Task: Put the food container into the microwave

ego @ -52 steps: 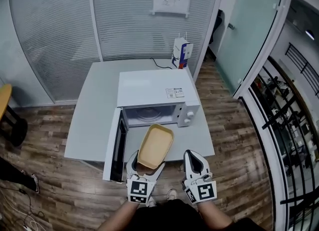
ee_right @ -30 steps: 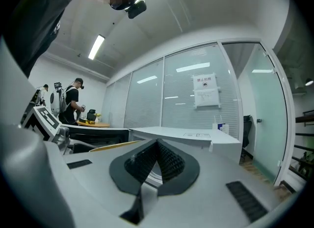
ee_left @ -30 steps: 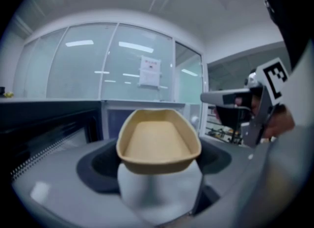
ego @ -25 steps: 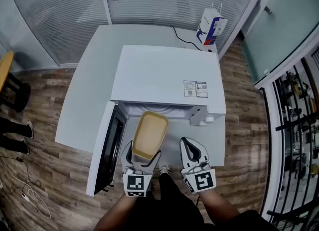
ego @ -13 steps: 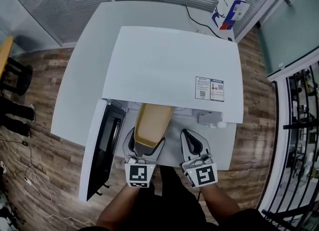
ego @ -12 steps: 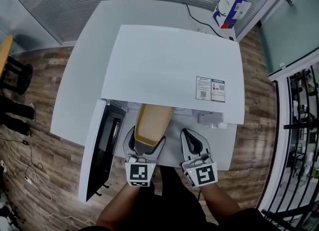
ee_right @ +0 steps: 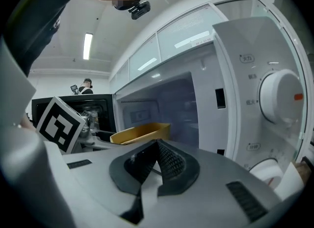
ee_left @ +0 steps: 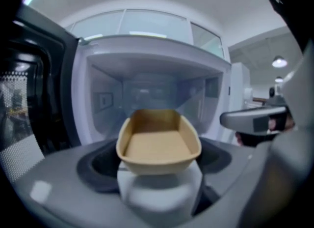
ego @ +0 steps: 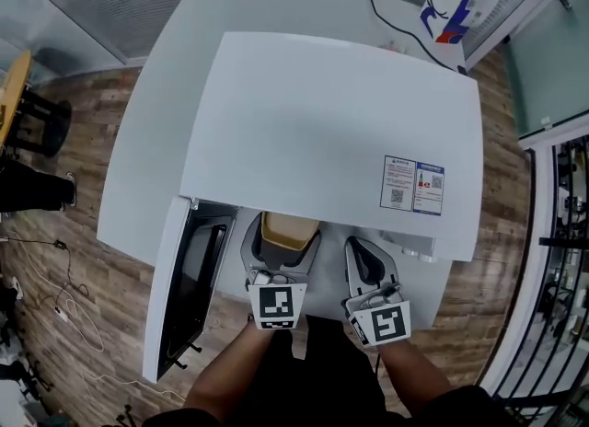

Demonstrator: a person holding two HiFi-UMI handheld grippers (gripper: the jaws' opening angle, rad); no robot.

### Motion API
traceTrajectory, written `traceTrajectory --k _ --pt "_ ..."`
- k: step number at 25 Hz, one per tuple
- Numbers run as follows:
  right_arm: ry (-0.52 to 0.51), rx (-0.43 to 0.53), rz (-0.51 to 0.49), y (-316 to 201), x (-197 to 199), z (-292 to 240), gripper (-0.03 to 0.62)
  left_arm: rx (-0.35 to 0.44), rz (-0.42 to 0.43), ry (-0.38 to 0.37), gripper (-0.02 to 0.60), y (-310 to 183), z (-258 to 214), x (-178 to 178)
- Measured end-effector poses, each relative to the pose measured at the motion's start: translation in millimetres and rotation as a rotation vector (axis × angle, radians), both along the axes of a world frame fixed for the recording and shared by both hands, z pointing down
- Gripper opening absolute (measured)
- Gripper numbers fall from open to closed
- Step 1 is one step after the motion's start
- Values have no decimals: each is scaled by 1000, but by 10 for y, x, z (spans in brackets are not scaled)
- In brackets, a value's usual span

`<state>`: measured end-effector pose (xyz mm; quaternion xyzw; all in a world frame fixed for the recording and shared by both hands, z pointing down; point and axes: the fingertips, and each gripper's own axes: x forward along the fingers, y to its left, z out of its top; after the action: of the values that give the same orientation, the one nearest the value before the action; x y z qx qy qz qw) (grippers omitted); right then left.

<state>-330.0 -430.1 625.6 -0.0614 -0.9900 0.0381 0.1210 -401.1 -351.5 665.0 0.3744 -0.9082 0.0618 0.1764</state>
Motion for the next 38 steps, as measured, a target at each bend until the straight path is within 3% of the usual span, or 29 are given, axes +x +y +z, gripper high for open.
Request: traceTrajectory --k 23,26,33,34,37,38 --pt "-26 -27 -32 66 30 -70 -2 -65 -101 -1 480 -462 136 -548" --pt "-42 -24 -32 79 22 -161 -2 -74 -113 19 519 -439 170 -518" --pt "-82 34 -10 98 173 -463 -2 -11 -108 -3 515 -111 -196 -101" --pt "-90 47 -5 126 201 -518 -2 9 -101 -10 490 -51 -292 -10" --pt "-121 82 3 260 265 -705 -2 56 -96 -40 294 157 -606 237" --pt "-132 88 5 308 287 -776 -2 62 -99 -50 188 229 -694 314"
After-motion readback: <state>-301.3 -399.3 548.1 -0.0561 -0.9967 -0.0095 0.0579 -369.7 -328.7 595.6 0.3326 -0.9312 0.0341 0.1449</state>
